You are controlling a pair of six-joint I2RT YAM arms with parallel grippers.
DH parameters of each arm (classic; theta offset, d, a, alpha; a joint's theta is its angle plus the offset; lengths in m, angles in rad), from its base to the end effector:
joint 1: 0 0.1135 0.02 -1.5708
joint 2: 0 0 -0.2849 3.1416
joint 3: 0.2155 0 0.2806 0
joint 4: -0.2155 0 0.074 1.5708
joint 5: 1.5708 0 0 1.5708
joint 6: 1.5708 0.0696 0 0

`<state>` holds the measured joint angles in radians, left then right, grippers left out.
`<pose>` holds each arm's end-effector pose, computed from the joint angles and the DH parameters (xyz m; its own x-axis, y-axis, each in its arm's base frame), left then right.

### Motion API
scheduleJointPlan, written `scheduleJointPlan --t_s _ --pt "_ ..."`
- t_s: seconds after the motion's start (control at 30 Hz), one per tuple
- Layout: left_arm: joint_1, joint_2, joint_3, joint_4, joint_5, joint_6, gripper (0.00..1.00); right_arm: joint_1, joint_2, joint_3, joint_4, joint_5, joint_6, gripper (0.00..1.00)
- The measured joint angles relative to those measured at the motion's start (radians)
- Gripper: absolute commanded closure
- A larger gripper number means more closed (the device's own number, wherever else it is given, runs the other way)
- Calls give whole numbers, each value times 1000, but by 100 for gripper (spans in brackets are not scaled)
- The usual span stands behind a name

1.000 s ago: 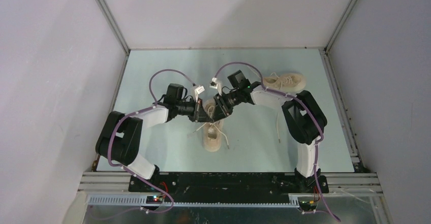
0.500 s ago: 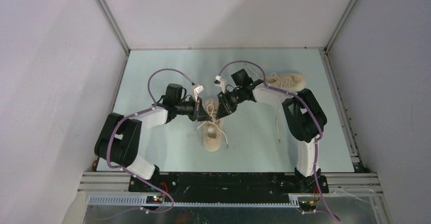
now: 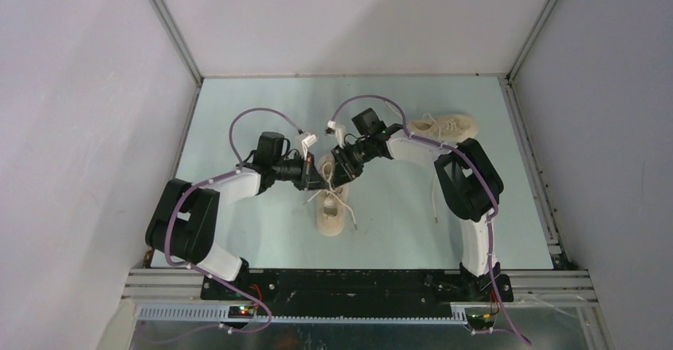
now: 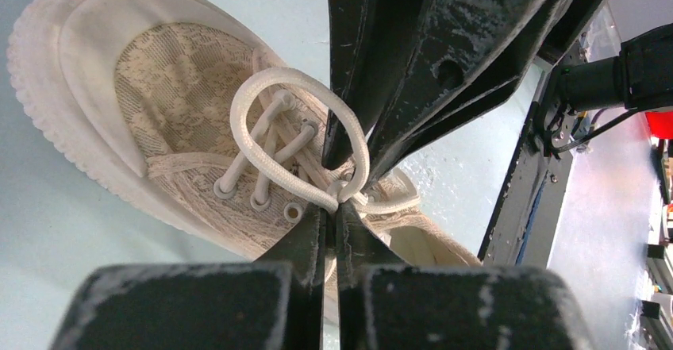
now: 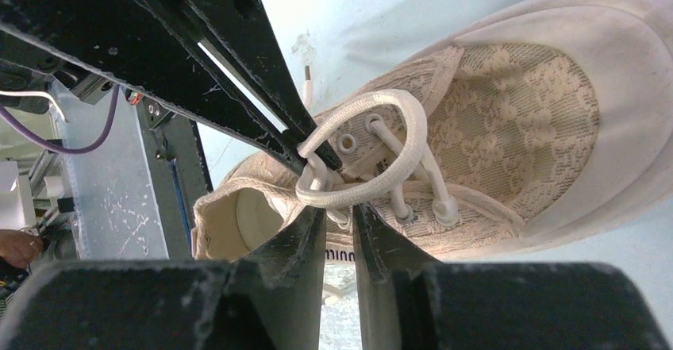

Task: Tie the shoes
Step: Cross the shoelace with the shoelace.

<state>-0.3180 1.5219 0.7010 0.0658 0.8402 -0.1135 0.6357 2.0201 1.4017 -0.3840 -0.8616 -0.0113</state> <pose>0.2920 -0.1507 0.1558 -0.7288 0.1603 -0.6657 0.6454 0.4856 -0.5896 0.3437 0.3192 0.1595 -0.6700 -0.5035 -0.5455 -0.7230 0.2758 0.6334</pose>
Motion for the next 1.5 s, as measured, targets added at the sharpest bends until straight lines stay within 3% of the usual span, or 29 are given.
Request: scheduleJointPlan --t_s 0.37,0.7,0.9,1.23,1.5 --pt "0 -2 0 -18 -3 16 99 3 20 13 0 -43 -8 74" --pt "0 -23 0 -49 -23 50 87 6 55 50 -19 -68 -7 73" --pt "-7 -68 0 -111 -76 79 99 15 62 62 -23 -75 -8 73" --pt "-79 -79 27 -180 -188 141 100 18 64 63 -27 -86 -8 70" --pt "-78 -84 24 -181 -229 92 87 18 94 92 -43 -98 -7 70"
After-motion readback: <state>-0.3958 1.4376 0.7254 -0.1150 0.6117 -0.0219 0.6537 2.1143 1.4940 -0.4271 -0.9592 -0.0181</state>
